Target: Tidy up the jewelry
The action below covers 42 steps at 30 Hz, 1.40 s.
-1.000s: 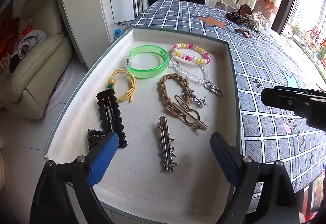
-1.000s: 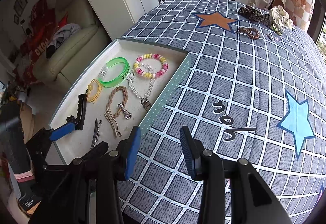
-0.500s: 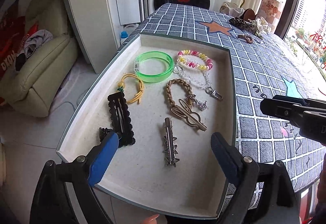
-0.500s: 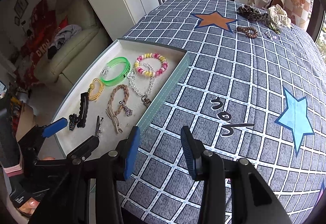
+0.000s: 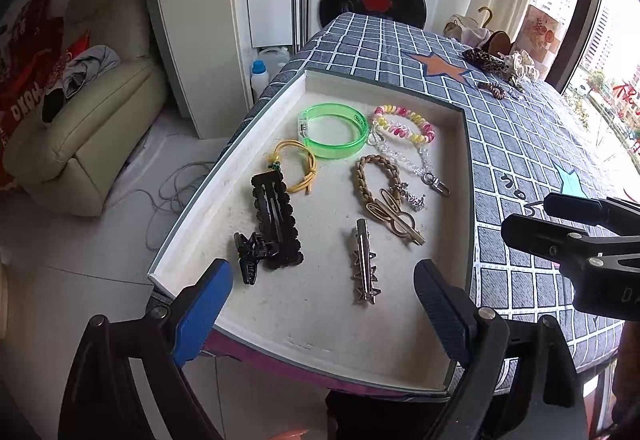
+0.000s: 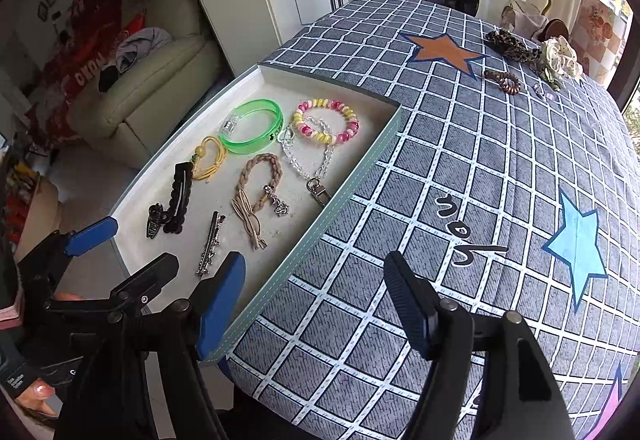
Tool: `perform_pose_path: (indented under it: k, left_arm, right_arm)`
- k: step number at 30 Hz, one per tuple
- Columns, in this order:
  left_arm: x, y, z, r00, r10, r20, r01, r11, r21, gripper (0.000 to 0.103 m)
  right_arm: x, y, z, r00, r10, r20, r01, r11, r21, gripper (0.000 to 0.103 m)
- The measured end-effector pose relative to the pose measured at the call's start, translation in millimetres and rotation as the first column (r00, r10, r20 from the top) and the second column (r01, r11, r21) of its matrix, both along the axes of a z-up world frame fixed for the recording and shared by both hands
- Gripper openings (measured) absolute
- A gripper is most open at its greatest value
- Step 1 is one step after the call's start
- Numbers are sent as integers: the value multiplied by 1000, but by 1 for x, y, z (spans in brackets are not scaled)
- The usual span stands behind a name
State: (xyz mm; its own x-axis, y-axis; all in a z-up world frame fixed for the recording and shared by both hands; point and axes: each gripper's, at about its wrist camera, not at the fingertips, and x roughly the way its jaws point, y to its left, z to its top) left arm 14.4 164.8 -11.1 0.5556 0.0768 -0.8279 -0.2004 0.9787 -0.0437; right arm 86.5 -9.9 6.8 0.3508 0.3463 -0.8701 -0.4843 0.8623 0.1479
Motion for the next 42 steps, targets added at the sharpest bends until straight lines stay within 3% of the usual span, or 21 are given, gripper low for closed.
perform_pose_path:
  k: [16, 17, 18, 19, 42]
  left_arm:
    - [-20, 30, 9, 995, 103, 17, -104, 993, 53, 97]
    - [-20, 32, 11, 994, 105, 21, -106, 993, 52, 97]
    - [-20, 33, 12, 994, 108, 24, -109, 993, 53, 97]
    - [-20, 33, 13, 993, 111, 27, -112, 992, 56, 97]
    - [-18, 29, 18, 991, 131, 28, -133, 987, 91, 97]
  right_arm:
    - [-21, 36, 23, 990, 18, 142, -6, 996, -87, 83]
    - [-22, 37, 25, 988, 18, 153, -4, 996, -90, 84]
    - [-23, 37, 27, 986, 16, 164, -1, 996, -93, 97]
    - [-24, 38, 29, 985, 16, 170, -1, 996, -91, 103]
    - [-24, 42, 33, 980, 13, 198, 7, 995, -101, 103]
